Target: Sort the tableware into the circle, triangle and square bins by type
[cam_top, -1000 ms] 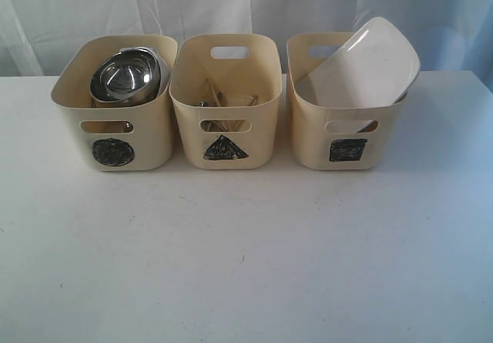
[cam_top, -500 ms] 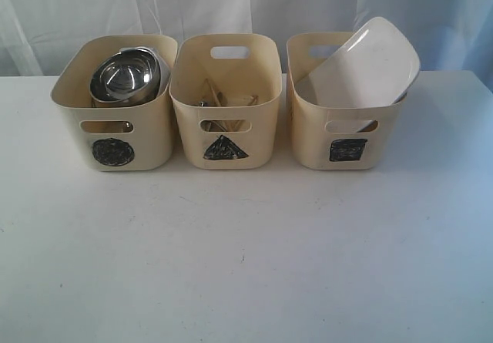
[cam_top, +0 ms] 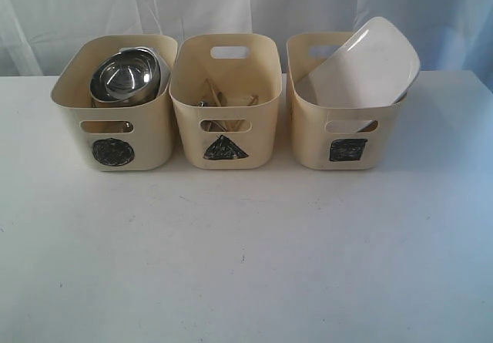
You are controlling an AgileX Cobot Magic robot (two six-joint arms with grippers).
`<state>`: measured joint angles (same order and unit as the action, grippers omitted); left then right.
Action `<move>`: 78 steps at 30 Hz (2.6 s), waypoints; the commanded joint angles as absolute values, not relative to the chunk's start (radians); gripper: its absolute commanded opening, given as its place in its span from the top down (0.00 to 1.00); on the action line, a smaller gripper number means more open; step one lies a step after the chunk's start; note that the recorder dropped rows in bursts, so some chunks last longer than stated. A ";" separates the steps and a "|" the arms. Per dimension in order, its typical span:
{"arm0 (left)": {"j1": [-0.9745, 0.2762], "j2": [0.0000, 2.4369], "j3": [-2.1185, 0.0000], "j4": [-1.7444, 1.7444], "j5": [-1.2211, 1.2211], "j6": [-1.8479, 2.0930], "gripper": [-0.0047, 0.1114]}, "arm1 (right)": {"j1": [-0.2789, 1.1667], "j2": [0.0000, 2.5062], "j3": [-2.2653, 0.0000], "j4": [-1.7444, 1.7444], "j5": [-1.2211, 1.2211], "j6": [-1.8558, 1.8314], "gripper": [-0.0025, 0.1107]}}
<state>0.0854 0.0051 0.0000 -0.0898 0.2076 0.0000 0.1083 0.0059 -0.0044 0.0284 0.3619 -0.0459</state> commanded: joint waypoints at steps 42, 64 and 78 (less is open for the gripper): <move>0.045 0.000 0.000 -0.106 0.202 0.000 0.96 | 0.109 0.000 0.000 -0.057 0.342 -0.047 0.98; 0.047 0.000 0.000 -0.106 0.202 0.000 0.96 | 0.109 0.000 0.000 -0.057 0.342 -0.047 0.98; 0.047 0.000 0.000 -0.106 0.202 0.000 0.96 | 0.109 0.000 0.000 -0.057 0.342 -0.047 0.98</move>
<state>0.0502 0.0051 0.0000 -0.0918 0.2076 0.0000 0.1083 0.0059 -0.0044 -0.0498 0.3575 -0.0459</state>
